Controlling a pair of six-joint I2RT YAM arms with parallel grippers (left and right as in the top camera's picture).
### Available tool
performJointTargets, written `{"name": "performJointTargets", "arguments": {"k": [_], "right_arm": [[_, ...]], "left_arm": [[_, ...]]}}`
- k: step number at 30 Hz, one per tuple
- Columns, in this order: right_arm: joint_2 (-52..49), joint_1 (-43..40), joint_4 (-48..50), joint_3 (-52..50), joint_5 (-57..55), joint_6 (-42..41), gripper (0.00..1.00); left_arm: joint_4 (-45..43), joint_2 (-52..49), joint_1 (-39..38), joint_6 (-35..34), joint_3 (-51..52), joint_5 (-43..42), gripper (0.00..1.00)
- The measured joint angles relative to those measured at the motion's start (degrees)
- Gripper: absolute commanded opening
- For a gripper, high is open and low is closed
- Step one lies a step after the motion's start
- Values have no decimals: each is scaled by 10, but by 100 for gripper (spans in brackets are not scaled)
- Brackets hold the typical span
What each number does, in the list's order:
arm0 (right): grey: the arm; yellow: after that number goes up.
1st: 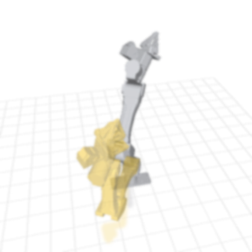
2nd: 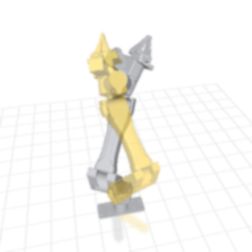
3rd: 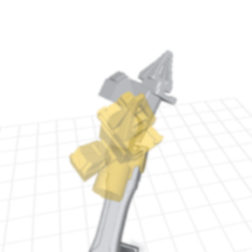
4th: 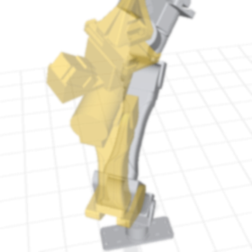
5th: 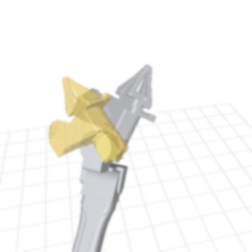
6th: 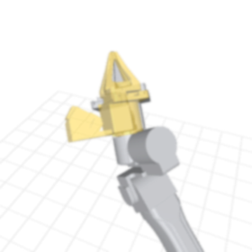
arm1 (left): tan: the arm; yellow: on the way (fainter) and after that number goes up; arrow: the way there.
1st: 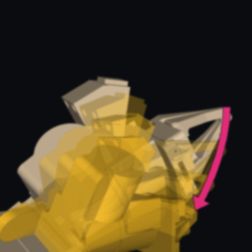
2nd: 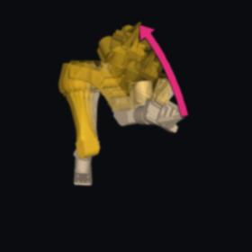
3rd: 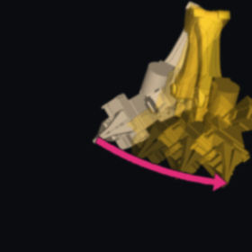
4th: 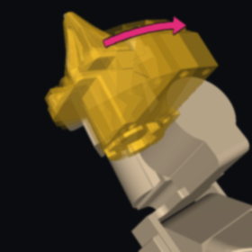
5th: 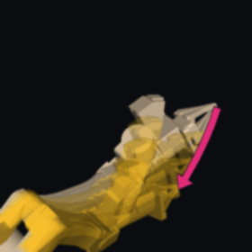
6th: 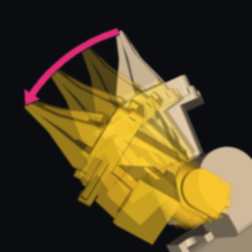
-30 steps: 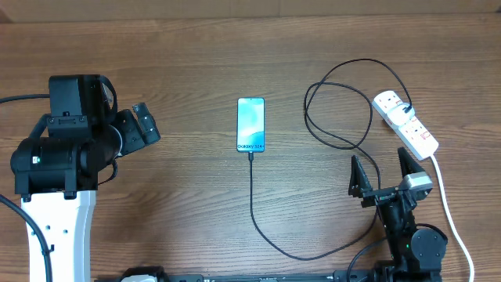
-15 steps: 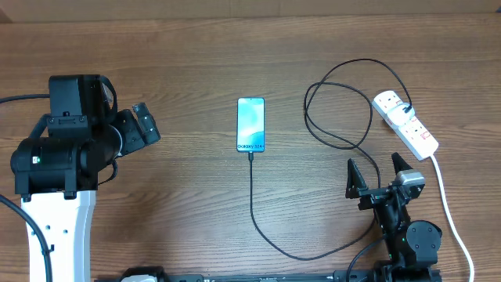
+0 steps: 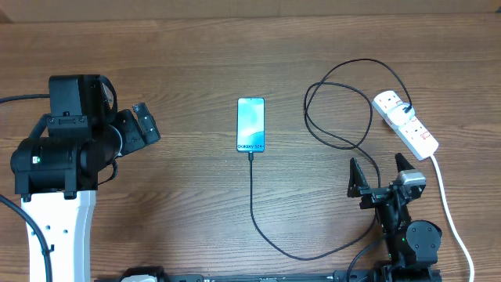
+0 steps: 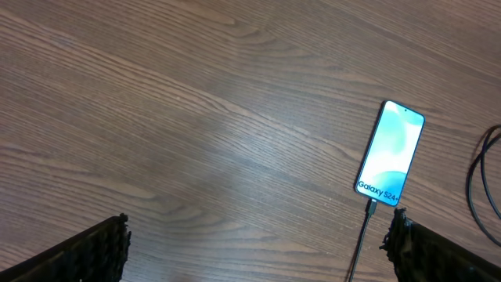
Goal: Plug charger to phone and switch on socket
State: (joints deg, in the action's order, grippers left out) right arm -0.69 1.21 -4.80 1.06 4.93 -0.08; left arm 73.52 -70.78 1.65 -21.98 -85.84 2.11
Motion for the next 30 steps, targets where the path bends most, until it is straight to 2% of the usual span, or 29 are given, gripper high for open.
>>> {"name": "performJointTargets", "arguments": {"k": [11, 30], "right_arm": [[0, 0, 0, 0, -5, 52, 100], [0, 0, -3, 0, -9, 46, 100]], "left_arm": [[0, 0, 0, 0, 0, 0, 100], [0, 0, 0, 0, 0, 0, 99]]}}
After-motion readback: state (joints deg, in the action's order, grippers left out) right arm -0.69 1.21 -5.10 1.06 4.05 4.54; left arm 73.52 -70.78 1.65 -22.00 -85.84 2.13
